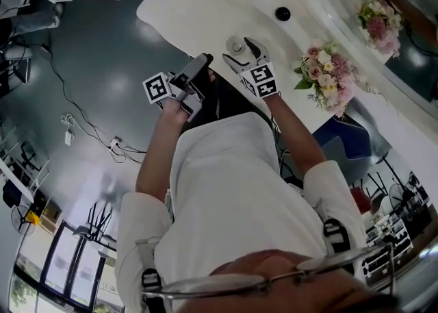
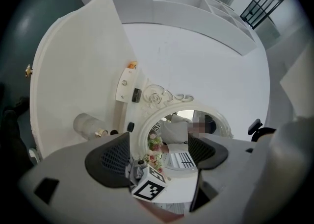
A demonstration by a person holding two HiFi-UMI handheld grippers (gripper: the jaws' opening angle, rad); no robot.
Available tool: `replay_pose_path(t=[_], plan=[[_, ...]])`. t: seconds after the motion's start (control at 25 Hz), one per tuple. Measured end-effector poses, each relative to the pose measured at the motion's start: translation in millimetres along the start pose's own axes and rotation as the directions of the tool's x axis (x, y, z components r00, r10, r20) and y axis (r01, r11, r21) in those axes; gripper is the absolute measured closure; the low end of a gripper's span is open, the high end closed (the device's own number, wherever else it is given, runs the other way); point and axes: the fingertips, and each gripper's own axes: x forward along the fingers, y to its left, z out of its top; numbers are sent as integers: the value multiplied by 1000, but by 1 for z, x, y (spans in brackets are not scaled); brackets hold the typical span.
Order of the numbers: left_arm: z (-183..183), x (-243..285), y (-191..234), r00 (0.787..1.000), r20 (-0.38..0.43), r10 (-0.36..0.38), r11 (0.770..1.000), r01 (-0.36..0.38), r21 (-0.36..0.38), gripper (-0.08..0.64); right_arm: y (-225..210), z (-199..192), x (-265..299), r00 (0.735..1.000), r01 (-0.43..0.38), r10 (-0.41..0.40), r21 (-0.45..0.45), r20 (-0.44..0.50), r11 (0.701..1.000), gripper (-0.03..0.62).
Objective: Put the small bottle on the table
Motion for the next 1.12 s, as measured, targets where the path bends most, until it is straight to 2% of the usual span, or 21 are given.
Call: replay_pose_path(t=[0.16, 0.4, 0.52, 0.64, 0.76, 0.88, 1.0, 1.12], plan=[[-3, 7, -9, 1000, -17, 6, 999, -6, 38, 187, 5, 30, -21, 998, -17, 15, 34, 57, 999, 255], [-8, 17, -31, 996, -87, 23, 988, -9, 152, 193, 5, 74, -52, 992, 10, -14, 33, 126, 999, 325], [-10, 21, -48, 991, -134, 4, 980, 23, 200, 264, 7, 91, -72, 987, 35, -39, 31, 155, 999, 362], [-3, 26, -63, 983, -180, -22, 971, 63, 230, 285, 8, 108, -87, 981, 57, -66, 51, 185, 997, 405], [0, 24, -75, 971, -239, -5, 956, 75, 285, 313, 21, 118, -100, 975, 82, -92, 59, 201, 995, 428], [-7, 15, -83, 942, -335, 34, 934, 89, 346, 353, 38, 129, -112, 966, 93, -111, 89, 232, 992, 439], [-20, -2, -84, 891, -441, 106, 909, 93, 406, 379, 57, 137, -124, 951, 113, -145, 130, 272, 985, 474], [-24, -20, -87, 849, -505, 155, 859, 137, 493, 406, 78, 137, -130, 941, 149, -182, 133, 286, 980, 508]])
